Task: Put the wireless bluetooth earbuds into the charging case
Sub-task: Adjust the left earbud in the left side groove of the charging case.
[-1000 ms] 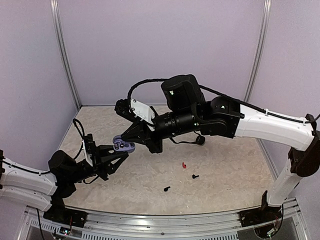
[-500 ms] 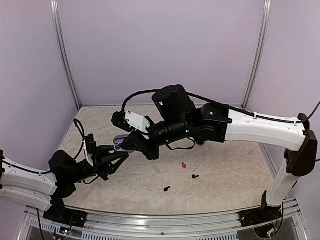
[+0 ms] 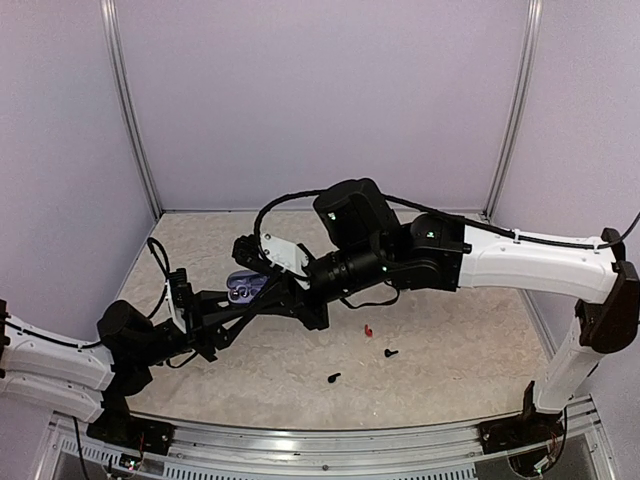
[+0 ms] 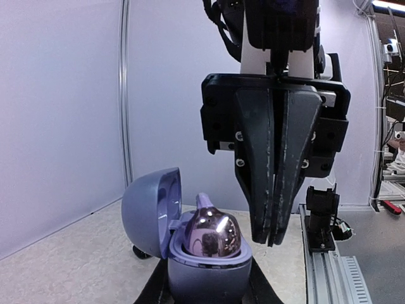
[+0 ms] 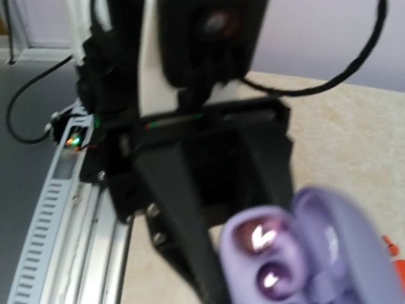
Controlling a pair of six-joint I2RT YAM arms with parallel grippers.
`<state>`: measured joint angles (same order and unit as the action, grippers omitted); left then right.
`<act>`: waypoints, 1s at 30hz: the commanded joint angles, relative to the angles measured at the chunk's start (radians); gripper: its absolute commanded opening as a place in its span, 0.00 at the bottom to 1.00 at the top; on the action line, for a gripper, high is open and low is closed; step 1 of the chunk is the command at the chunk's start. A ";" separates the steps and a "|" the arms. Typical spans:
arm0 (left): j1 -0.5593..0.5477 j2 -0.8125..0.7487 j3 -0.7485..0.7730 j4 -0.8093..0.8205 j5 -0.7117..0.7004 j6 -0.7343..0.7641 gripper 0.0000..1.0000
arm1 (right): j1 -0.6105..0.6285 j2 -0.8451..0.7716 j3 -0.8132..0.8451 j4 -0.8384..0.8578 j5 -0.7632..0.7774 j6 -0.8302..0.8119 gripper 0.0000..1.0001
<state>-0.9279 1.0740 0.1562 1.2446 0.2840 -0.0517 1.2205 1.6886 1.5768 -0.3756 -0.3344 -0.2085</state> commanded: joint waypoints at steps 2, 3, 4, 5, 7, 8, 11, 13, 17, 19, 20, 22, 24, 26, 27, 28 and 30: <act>0.000 -0.002 0.027 0.046 0.020 0.010 0.00 | -0.010 -0.072 -0.034 0.045 -0.054 -0.029 0.08; 0.000 -0.001 0.029 0.044 0.022 0.010 0.00 | -0.011 -0.074 -0.032 0.052 -0.046 -0.029 0.08; 0.000 0.000 0.030 0.039 0.024 0.012 0.00 | -0.010 -0.073 -0.025 0.054 -0.035 -0.027 0.09; -0.001 0.002 0.033 0.036 0.025 0.012 0.00 | -0.010 -0.070 -0.013 0.053 -0.030 -0.029 0.09; -0.002 0.005 0.036 0.033 0.024 0.013 0.00 | -0.011 -0.064 0.004 0.059 -0.023 -0.028 0.11; -0.002 0.009 0.036 0.032 0.023 0.014 0.00 | -0.011 -0.063 0.010 0.062 -0.023 -0.026 0.11; -0.003 0.014 0.041 0.032 0.024 0.014 0.00 | -0.011 -0.050 0.040 0.057 -0.021 -0.023 0.10; -0.002 0.016 0.044 0.029 0.022 0.017 0.00 | -0.009 -0.036 0.058 0.048 -0.017 -0.021 0.10; -0.005 0.022 0.049 0.025 0.016 0.022 0.00 | -0.002 -0.017 0.081 0.043 -0.006 -0.024 0.10; -0.006 0.028 0.053 0.023 0.019 0.025 0.00 | 0.002 -0.014 0.088 0.043 0.008 -0.028 0.10; -0.006 0.029 0.055 0.022 0.022 0.027 0.00 | 0.001 -0.016 0.090 0.041 0.020 -0.033 0.10; -0.007 0.033 0.058 0.016 0.026 0.031 0.00 | 0.002 -0.022 0.091 0.033 0.046 -0.046 0.12; -0.007 0.036 0.065 0.005 0.035 0.036 0.00 | 0.001 -0.019 0.095 0.017 0.066 -0.063 0.15; -0.009 0.040 0.070 -0.005 0.044 0.042 0.00 | -0.001 -0.015 0.099 0.002 0.071 -0.076 0.16; -0.009 0.041 0.071 -0.006 0.048 0.045 0.00 | -0.001 -0.014 0.100 -0.002 0.071 -0.080 0.16; -0.011 0.042 0.073 -0.010 0.052 0.047 0.00 | 0.000 -0.013 0.100 -0.008 0.071 -0.084 0.16; -0.011 0.044 0.079 -0.021 0.060 0.049 0.00 | -0.001 -0.006 0.104 -0.026 0.068 -0.090 0.16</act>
<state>-0.9329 1.1107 0.2012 1.2354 0.3126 -0.0254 1.2171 1.6608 1.6444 -0.3580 -0.2829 -0.2691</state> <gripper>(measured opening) 0.258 0.162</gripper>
